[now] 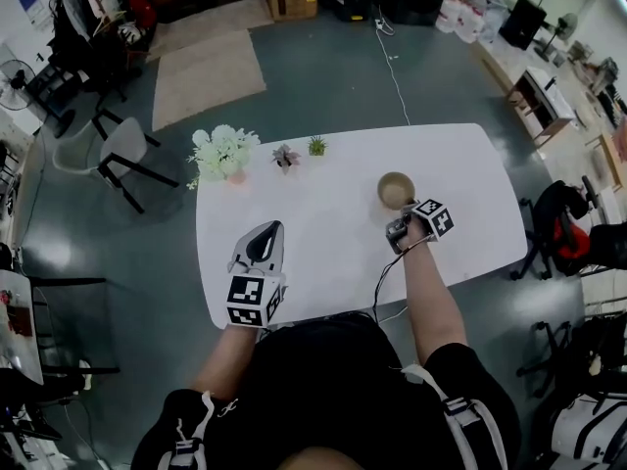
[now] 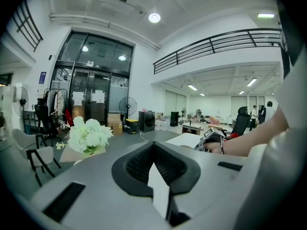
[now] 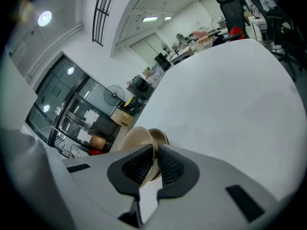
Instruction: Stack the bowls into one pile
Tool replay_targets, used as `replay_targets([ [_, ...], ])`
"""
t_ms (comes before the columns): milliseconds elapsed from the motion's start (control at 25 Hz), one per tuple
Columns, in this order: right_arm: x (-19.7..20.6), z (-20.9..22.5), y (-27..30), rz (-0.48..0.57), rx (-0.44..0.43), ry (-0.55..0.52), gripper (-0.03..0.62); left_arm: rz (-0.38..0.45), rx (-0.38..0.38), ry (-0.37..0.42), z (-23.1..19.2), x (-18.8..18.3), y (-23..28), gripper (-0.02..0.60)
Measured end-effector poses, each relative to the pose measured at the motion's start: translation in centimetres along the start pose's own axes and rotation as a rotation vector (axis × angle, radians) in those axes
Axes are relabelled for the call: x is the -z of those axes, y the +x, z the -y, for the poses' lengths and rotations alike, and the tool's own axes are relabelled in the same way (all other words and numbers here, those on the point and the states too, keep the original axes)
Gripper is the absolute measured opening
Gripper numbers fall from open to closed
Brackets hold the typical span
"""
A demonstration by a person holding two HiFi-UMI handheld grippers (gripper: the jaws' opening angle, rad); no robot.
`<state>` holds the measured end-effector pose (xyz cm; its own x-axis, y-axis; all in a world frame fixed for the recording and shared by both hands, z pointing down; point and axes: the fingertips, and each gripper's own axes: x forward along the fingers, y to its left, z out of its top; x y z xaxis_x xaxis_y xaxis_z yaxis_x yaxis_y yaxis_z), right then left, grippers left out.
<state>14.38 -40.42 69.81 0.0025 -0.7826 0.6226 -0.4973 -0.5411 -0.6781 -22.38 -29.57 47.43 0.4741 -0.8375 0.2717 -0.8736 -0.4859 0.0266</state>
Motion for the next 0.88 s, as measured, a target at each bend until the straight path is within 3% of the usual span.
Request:
replay_targets([
  [240, -0.3, 0.3, 0.8, 0.017, 0.029, -0.067, 0.062, -0.001, -0.036, -0.001, -0.9, -0.1, -0.6, 0.014],
  [400, -1.3, -0.6, -0.2, 0.098, 0.076, -0.286, 0.123, 0.001, -0.040, 0.000, -0.7, -0.3, -0.8, 0.014],
  [520, -2.8, -2.5, -2.0, 0.200, 0.069, -0.454, 0.129, 0.007, -0.030, 0.002, -0.4, -0.5, -0.6, 0.014],
  [880, -3.6, -14.2, -14.4, 0.556, -0.274, -0.839, 0.064, 0.041, 0.011, 0.002, 1.0, -1.9, 0.8, 0.014],
])
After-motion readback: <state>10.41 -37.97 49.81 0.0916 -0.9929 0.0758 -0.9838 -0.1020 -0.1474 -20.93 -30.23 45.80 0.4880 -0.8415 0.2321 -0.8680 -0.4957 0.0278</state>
